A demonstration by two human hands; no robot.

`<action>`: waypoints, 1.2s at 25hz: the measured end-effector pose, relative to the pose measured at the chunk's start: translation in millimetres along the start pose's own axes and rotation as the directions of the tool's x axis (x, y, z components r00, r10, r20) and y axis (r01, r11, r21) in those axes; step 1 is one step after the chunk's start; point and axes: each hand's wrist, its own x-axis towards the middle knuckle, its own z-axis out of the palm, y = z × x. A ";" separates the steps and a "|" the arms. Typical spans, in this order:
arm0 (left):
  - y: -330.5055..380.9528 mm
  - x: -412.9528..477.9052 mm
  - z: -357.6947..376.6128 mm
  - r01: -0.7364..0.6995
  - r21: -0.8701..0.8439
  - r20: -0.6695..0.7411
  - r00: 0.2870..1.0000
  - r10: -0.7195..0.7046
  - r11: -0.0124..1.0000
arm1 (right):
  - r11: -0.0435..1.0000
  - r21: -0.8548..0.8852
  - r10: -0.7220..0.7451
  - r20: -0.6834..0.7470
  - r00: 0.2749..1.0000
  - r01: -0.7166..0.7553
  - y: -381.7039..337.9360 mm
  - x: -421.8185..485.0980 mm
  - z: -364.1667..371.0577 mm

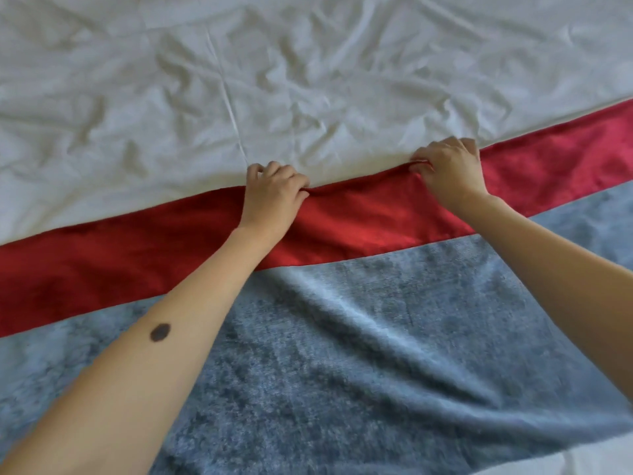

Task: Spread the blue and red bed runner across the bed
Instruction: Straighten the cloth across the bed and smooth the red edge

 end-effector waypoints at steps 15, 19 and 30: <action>31.9 -30.6 -1.4 0.081 0.027 -0.175 0.982 -0.075 0.996 | 0.996 0.087 0.026 -0.220 0.975 -0.007 6.4 -16.9 6.4; 53.2 -100.4 13.3 0.083 -0.053 -0.165 0.982 -0.091 0.995 | 0.986 0.132 -0.078 -0.194 0.978 0.105 -10.0 -78.0 10.1; 145.1 -348.6 39.8 0.121 -0.065 0.085 0.990 -0.116 0.990 | 0.896 0.229 -0.405 0.072 0.911 0.380 -68.7 -342.1 33.0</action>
